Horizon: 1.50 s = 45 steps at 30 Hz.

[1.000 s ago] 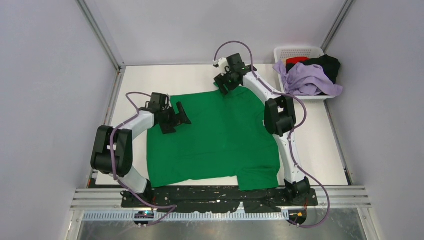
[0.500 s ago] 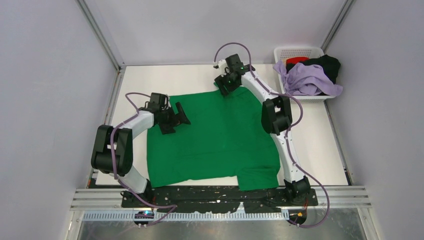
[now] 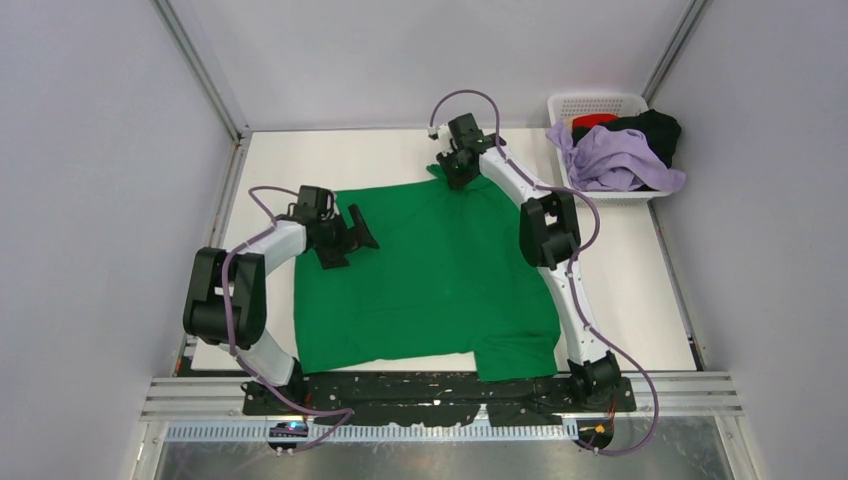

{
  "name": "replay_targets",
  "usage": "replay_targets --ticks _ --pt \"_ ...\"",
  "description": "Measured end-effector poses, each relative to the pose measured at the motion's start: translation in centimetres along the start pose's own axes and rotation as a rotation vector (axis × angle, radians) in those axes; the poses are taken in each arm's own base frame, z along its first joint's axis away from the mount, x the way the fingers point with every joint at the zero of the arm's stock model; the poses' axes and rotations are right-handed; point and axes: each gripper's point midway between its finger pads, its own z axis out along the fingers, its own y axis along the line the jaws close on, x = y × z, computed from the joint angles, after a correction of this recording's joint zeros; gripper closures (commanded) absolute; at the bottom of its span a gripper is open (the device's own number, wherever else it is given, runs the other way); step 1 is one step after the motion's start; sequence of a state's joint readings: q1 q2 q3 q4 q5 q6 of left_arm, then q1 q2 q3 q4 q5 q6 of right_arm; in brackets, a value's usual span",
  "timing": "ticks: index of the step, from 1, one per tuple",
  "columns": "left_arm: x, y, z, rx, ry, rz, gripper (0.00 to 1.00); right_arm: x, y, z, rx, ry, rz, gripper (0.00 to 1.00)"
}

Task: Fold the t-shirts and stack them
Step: Flatten out the tshirt

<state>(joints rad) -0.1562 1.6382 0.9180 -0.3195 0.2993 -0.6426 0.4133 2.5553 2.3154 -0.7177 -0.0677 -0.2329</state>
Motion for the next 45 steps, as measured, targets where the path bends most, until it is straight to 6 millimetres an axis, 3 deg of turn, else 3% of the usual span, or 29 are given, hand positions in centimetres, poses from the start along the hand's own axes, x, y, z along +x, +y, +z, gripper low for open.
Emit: replay_targets --ticks 11,23,32,37,45 --pt "-0.6 -0.2 0.3 0.008 0.003 -0.009 0.00 -0.2 -1.1 0.0 0.053 -0.001 -0.089 0.75" --pt "-0.9 -0.1 0.4 0.004 0.003 -0.016 0.01 -0.5 -1.1 -0.2 0.015 -0.008 -0.234 0.74" --pt "-1.4 0.3 0.4 -0.012 -0.004 -0.034 0.00 -2.0 -1.9 -1.9 0.031 -0.049 -0.244 0.80" --pt "-1.6 0.4 0.5 -0.019 0.002 -0.042 0.00 -2.9 -3.9 -3.2 0.066 -0.078 -0.263 0.83" --pt "-1.7 0.4 0.5 -0.023 0.007 -0.046 0.00 -3.4 -9.6 -4.1 0.208 -0.103 -0.267 0.89"
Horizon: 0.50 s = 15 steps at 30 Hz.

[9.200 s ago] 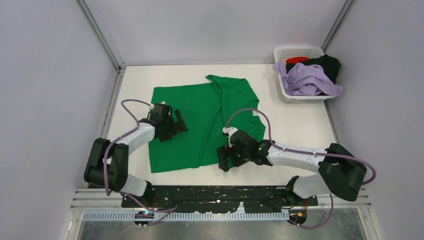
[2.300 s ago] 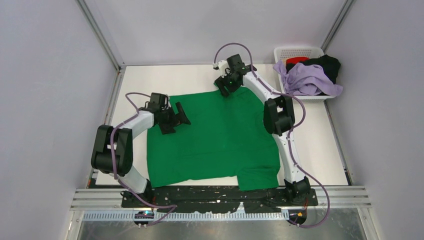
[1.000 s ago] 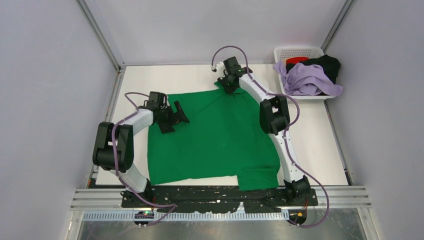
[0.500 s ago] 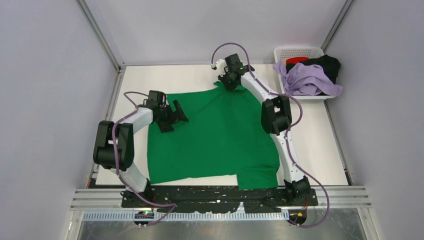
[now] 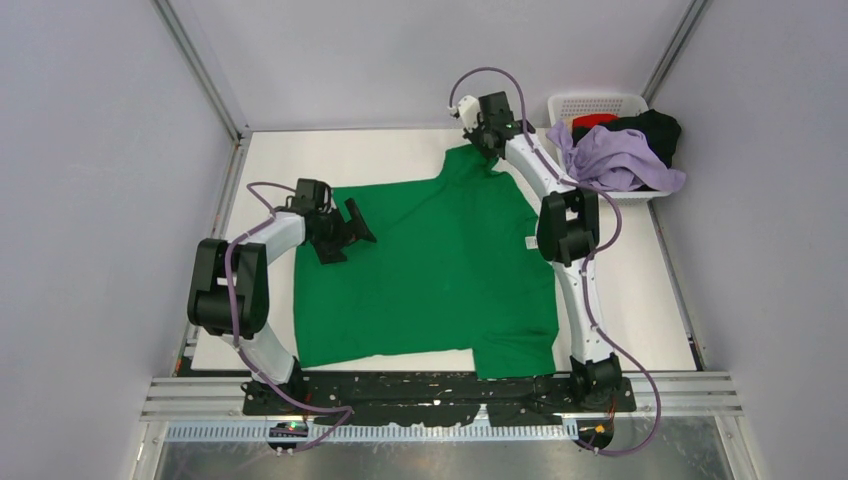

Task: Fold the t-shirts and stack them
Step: Flatten out the tshirt

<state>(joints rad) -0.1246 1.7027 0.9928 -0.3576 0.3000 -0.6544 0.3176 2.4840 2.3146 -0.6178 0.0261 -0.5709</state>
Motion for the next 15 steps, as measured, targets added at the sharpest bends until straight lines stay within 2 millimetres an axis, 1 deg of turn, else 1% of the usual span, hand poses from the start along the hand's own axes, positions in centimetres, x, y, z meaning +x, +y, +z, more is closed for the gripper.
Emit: replay_targets --ticks 3,5,7,8,10,11,12,13,15 --pt "0.0 0.0 0.0 0.000 0.000 0.000 0.01 -0.7 -2.8 0.1 0.109 -0.032 -0.007 0.87" --pt "0.0 0.0 0.0 0.000 -0.001 0.000 0.00 -1.7 -4.7 0.3 0.186 -0.076 -0.019 0.85" --pt "0.0 0.0 0.0 0.000 -0.001 0.000 0.00 -2.9 -5.9 0.8 0.244 -0.128 -0.036 0.84" --pt "0.0 0.0 0.0 0.001 -0.002 0.001 0.00 -3.6 -6.3 1.1 0.271 -0.160 -0.050 0.80" --pt "-0.1 0.0 0.0 0.001 -0.002 0.001 0.00 -4.5 -6.9 2.0 0.316 -0.215 -0.075 0.59" --pt "-0.1 0.0 0.0 0.001 -0.002 0.002 0.01 -4.9 -7.0 2.4 0.332 -0.237 -0.090 0.34" --pt "-0.1 0.0 0.0 0.002 -0.003 0.003 0.01 -5.2 -6.9 2.9 0.346 -0.257 -0.105 0.24" --pt "-0.1 0.0 0.0 0.002 -0.002 0.004 0.01 -5.4 -6.9 3.4 0.359 -0.273 -0.118 0.11" --pt "-0.1 0.0 0.0 0.004 -0.001 0.005 0.00 -5.4 -6.9 4.2 0.384 -0.288 -0.136 0.02"
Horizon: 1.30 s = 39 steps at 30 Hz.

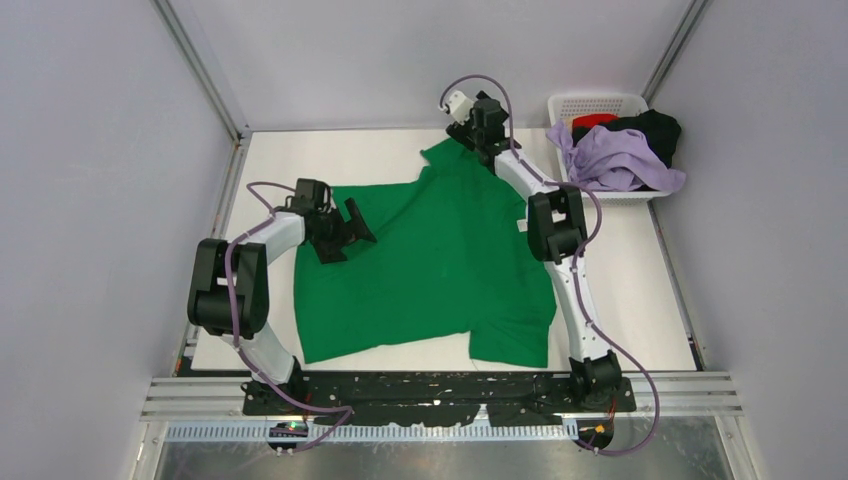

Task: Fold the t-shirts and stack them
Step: Flatten out the tshirt

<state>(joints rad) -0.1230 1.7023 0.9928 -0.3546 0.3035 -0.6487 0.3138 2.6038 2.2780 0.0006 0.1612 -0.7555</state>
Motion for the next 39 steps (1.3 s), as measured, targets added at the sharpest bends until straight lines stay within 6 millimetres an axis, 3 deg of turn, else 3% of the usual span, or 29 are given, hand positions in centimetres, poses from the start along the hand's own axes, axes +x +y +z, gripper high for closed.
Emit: replay_targets --ticks 6,10,15,20,23,30,34,39 --pt "0.0 -0.1 0.0 0.008 0.001 0.000 0.00 0.0 -1.1 0.0 0.065 0.000 0.053 0.04" --pt "0.0 -0.1 -0.1 0.010 -0.003 0.001 0.01 0.0 -1.4 -1.9 0.053 0.041 0.180 0.04" --pt "0.0 -0.2 -0.3 0.012 -0.007 -0.007 0.00 -1.0 -2.3 -7.2 0.013 0.129 0.446 0.05" --pt "-0.6 -1.0 -0.8 0.034 -0.037 -0.023 0.00 -2.6 -2.1 -15.0 -0.051 0.168 0.749 0.05" --pt "-1.1 -1.5 -1.2 0.048 -0.059 -0.030 0.00 -1.2 1.1 -19.9 -0.097 0.231 0.866 0.05" --pt "-2.0 -2.1 -1.4 0.064 -0.098 -0.044 0.00 6.2 12.7 -25.6 -0.231 0.540 0.912 0.05" --pt "-2.5 -2.1 -0.9 0.062 -0.114 -0.064 0.00 9.6 15.0 -27.3 -0.227 0.658 0.935 0.04" --pt "-2.8 -1.8 1.4 0.046 -0.079 -0.128 0.00 11.9 15.5 -28.4 -0.192 0.710 0.987 0.05"
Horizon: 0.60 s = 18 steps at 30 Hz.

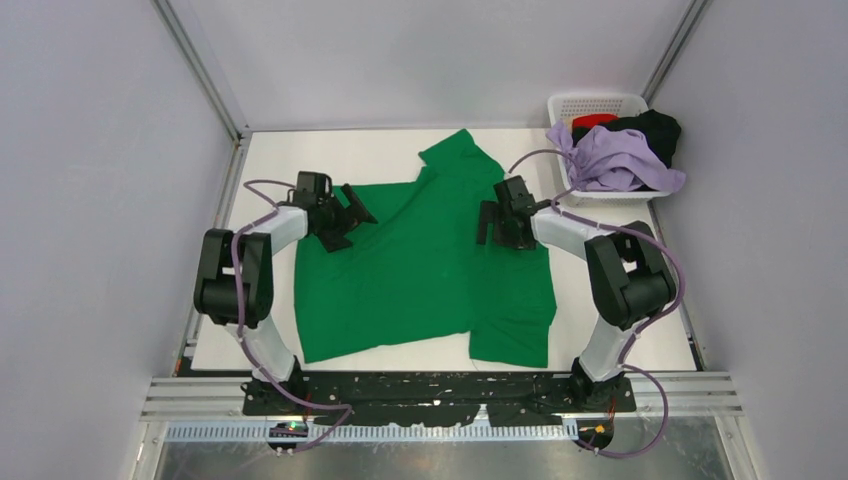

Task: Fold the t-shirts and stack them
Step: Flatten out the tshirt

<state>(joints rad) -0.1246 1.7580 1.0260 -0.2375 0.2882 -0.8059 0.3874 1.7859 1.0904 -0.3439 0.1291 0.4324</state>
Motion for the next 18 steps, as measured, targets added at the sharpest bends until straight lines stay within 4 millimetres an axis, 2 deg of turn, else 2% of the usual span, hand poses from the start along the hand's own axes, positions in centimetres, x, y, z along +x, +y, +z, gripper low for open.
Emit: replay_targets --ticks 8,14,18 --pt "-1.9 -2.0 1.7 0.010 -0.013 -0.044 0.00 1.4 -2.3 -1.2 0.000 -0.010 0.123 0.05" --pt "-2.9 -3.6 3.1 0.009 -0.001 -0.055 0.00 3.4 -4.1 -2.6 0.019 -0.006 0.201 0.05" --pt "-3.7 -4.6 4.0 -0.009 0.006 -0.049 0.00 3.5 -4.6 -2.8 0.032 -0.006 0.229 0.05"
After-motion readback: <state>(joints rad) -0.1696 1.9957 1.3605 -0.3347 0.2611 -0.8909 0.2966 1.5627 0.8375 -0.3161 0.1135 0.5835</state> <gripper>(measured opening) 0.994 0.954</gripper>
